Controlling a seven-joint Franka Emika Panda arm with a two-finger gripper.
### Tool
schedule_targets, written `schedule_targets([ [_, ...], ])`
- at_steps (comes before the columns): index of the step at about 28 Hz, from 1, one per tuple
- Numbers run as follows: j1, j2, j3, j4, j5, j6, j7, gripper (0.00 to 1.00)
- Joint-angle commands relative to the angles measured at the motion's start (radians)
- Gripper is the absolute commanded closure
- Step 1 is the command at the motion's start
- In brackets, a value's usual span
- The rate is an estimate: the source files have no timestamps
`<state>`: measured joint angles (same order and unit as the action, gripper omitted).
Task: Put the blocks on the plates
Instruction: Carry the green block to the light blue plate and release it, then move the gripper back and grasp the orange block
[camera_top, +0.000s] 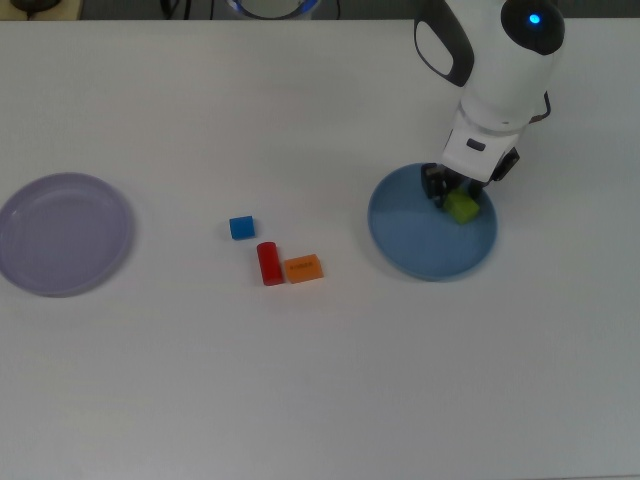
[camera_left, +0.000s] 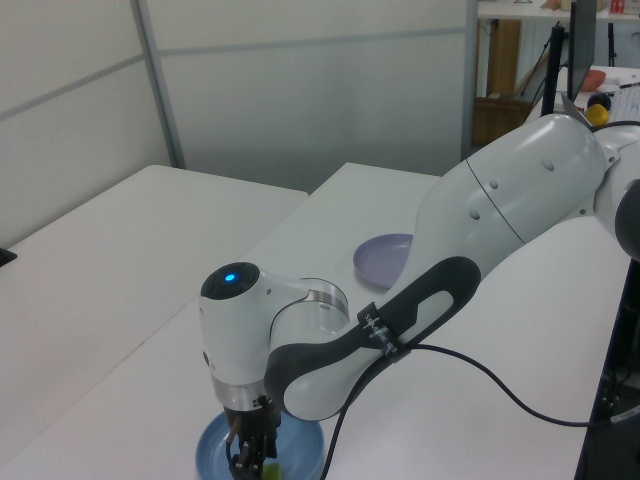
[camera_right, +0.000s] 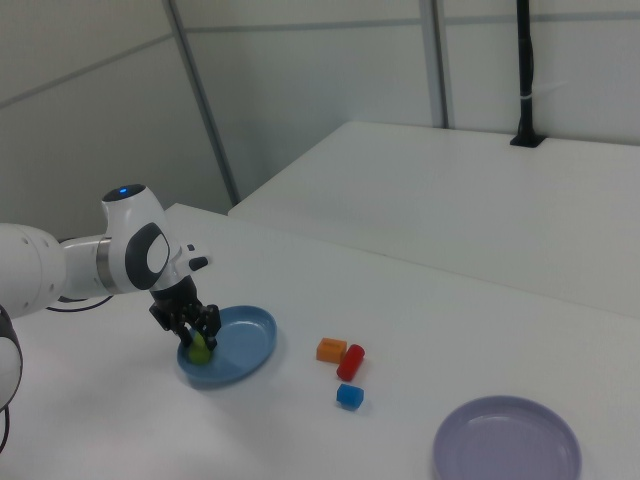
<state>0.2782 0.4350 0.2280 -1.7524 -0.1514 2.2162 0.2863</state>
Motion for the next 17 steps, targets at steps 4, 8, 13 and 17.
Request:
schedule_targets([
  [4,-0.008,-0.016,-0.064,0.03,-0.007,-0.006,0.089,0.0],
  [8,-0.024,-0.025,-0.11,0.037,-0.005,-0.009,0.149,0.0],
  [13,-0.043,-0.025,-0.16,0.05,-0.002,-0.009,0.307,0.0],
  [17,-0.045,-0.025,-0.189,0.048,-0.002,-0.009,0.636,0.0],
])
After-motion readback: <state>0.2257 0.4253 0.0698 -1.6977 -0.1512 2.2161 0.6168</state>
